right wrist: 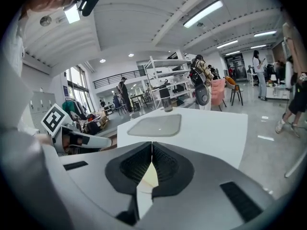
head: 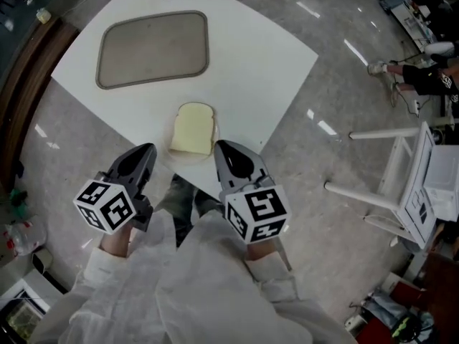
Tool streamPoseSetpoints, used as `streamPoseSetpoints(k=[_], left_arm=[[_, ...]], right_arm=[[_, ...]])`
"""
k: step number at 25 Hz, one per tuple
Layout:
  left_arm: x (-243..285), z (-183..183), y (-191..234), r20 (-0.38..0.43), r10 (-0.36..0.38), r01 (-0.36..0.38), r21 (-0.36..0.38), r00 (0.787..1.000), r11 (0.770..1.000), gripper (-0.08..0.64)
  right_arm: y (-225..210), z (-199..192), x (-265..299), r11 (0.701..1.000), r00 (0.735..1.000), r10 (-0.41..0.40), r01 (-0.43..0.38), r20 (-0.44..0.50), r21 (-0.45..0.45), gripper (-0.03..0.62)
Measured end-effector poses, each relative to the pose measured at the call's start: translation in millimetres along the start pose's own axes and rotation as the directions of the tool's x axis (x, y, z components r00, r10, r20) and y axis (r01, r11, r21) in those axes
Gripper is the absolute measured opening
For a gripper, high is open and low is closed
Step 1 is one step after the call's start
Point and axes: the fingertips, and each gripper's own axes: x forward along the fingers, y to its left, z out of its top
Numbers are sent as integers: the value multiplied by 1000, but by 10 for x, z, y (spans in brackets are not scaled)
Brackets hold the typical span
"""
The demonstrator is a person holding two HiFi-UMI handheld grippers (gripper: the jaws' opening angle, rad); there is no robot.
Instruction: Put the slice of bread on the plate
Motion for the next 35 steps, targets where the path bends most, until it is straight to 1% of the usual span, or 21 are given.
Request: streamPoseSetpoints(k=[3,7,14,19,24,28,32,35], left_arm=[[133,-50,24,-57,-27,27,7,998,1000,9],[262,-134,119,-121,-45,48,18,992,999,9],[406,-281,291,-194,-53,52,-13,980,999,9],[504,-413,404,-246,-61,54,-32,967,998,9],[580,-458,550,-262,-24,18,-24,965,1000,9],[599,-495,620,-283,-4,3,-6,959,1000,10],[623,-535,646,-304,14,-12,8,953,1000,11],[660,-548,596,-309,4,-4,3,951,1000,11]], right_arm=[[-117,-69,46,998,999,-31,32,-14,45,14],[-189,-250,153,996,997,-49,54,-57,76,14],[-372,-428,209,987,991,-95,106,-96,117,14],[-504,-569,248,976,983,-135,154,-126,153,14],[-550,-731,331,966,972,-160,190,-170,176,14],[-585,-799,338,952,968,-176,213,-179,218,15],[-618,-888,337,943,966,-163,212,-200,256,15],[-642,-952,335,939,966,-137,197,-219,280,15]])
